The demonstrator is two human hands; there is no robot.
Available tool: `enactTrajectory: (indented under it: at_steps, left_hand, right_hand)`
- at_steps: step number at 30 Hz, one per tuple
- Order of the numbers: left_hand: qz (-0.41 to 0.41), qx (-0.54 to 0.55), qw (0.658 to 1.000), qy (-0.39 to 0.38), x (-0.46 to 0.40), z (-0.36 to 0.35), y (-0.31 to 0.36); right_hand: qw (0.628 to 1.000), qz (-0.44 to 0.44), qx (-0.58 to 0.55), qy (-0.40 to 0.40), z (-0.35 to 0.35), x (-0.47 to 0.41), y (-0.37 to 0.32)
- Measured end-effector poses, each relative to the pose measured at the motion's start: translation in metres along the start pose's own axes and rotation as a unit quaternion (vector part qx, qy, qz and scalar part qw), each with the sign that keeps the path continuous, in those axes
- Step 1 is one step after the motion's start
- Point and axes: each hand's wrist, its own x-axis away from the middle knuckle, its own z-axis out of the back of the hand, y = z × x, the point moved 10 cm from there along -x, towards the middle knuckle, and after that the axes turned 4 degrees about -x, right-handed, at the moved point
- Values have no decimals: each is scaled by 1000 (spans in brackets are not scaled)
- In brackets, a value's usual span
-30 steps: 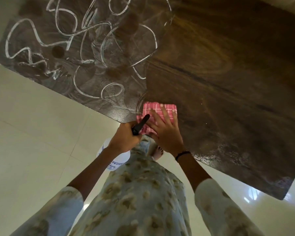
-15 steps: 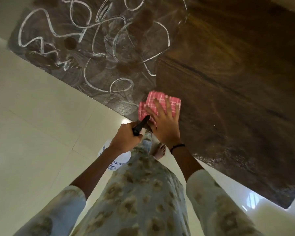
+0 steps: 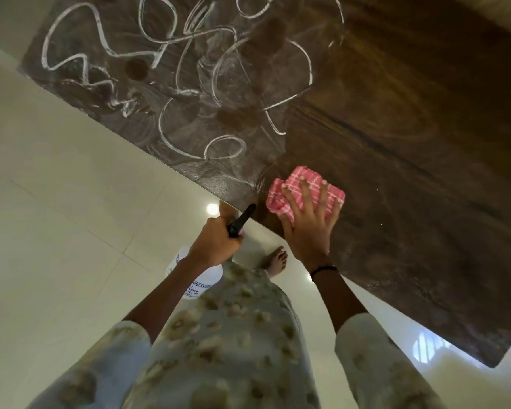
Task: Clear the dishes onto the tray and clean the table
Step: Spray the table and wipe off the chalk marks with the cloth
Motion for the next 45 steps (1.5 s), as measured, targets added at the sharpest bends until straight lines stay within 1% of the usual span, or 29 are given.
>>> enactTrajectory:
  at_steps: [2, 5, 8, 12, 14, 17, 19, 21, 24, 26, 28, 30, 33, 36, 38, 40, 42, 45]
  left_hand:
    - [10, -10, 1000, -15, -2, 2, -5]
    - [34, -36, 999, -23, -3, 11, -14]
    - [41, -39, 998, -8, -6, 25, -21]
    - [57, -29, 998, -19, -13, 40, -32]
    - [58, -26, 998, -9, -18, 51, -33]
    - [53, -20, 998, -4, -26, 68, -31]
    - [44, -9, 999, -4, -30, 76, -29]
    - [28, -4, 1000, 10, -32, 87, -25]
    - [3, -4, 1000, 22, -36, 103, -16]
    - [0, 0, 1000, 18, -38, 111, -11]
    - [-4, -4, 1000, 17, -42, 117, -9]
    - [-13, -2, 1000, 19, -45, 119, -6]
    - [-24, 8, 1000, 13, -47, 121, 2]
    - [-23, 22, 999, 4, -49, 124, 9]
    - [-36, 20, 999, -1, -52, 125, 14]
    - [-39, 9, 999, -3, -59, 126, 13]
    - [-35, -1, 999, -13, -65, 123, 12]
    - [-43, -7, 998, -45, -72, 117, 23]
  right_hand:
    - [999, 49, 11, -2, -3, 1, -23]
    - [997, 76, 14, 3, -6, 13, -36]
    - [997, 78, 8, -4, -7, 14, -36]
    - [997, 71, 12, -23, -9, 10, -36]
    - [998, 59, 16, -21, -8, 5, -38]
    - [999, 38, 0, -11, -4, -21, -52]
    - [999, 44, -11, -1, -1, -43, -75]
    - [997, 73, -27, 5, -2, -59, -109]
    - [988, 144, -53, 6, -9, -61, -160]
    - [980, 193, -49, -1, -12, -47, -167]
    - [975, 220, -32, -12, -13, -33, -147]
    - [978, 210, -4, -18, -9, -26, -114]
    - [988, 151, 6, -14, 3, -45, -80]
    - [996, 80, -33, 8, 14, -88, -89]
    - [997, 60, -44, 12, 13, -107, -114]
    - [995, 85, -57, 5, 8, -107, -143]
    - [988, 141, -65, -2, 3, -90, -163]
    - [978, 206, -20, -26, -10, -54, -149]
